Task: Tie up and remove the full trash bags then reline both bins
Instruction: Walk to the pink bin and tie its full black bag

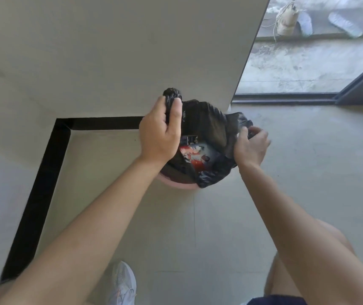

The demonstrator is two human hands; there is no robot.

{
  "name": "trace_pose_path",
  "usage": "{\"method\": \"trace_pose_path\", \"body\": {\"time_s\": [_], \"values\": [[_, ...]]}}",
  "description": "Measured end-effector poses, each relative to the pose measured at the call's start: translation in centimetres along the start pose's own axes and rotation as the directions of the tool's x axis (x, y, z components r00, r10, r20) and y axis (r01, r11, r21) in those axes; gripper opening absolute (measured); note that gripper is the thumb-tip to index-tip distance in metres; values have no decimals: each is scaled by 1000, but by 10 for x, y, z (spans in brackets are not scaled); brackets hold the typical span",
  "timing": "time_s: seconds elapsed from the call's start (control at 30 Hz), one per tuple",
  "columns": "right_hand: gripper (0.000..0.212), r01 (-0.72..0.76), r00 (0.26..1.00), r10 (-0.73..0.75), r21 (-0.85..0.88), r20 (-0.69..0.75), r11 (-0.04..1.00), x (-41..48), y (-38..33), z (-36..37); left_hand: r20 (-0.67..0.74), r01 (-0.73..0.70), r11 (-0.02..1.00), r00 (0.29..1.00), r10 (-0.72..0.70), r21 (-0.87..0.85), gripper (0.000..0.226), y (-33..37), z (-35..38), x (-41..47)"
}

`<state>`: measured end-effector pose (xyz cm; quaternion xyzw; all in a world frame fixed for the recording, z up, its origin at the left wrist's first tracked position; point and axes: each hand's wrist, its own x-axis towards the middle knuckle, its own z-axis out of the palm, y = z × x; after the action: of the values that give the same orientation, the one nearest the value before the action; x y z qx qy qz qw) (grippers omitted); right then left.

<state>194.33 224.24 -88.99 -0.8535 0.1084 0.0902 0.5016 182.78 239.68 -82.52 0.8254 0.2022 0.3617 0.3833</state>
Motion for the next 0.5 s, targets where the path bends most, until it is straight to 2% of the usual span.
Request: {"method": "trace_pose_path", "body": {"time_s": [0.03,0.1,0.17,0.23,0.3,0.37,0.4,0.43,0.5], "values": [[23,64,997,-62,49,-47,997,5,-8,-9,-42,25,1000,999,-26,-11,36,-6,-6,5],[19,211,973,-190,176,-128,961,10,-27,-24,-131,64,997,989,-68,-30,34,-14,-18,17],[30,357,930,-303,305,-210,883,9,-50,-37,-224,71,997,972,-72,-16,27,-19,-29,33],[46,427,898,-356,310,-260,850,14,-66,-44,-282,91,995,956,-77,37,24,-23,-37,45],[44,343,936,-310,245,-163,907,25,-70,-43,-276,172,980,951,-141,94,26,-34,-38,49],[25,171,980,-181,111,87,979,28,-65,-38,-220,255,954,951,-218,159,34,-46,-37,44],[28,125,973,-136,69,186,990,26,-62,-36,-197,266,949,953,-232,170,37,-51,-36,41],[30,135,960,-144,56,241,989,23,-62,-35,-186,267,950,954,-236,162,39,-55,-36,38],[28,203,941,-224,105,255,973,20,-67,-32,-197,276,958,946,-256,82,40,-56,-37,35]]}}
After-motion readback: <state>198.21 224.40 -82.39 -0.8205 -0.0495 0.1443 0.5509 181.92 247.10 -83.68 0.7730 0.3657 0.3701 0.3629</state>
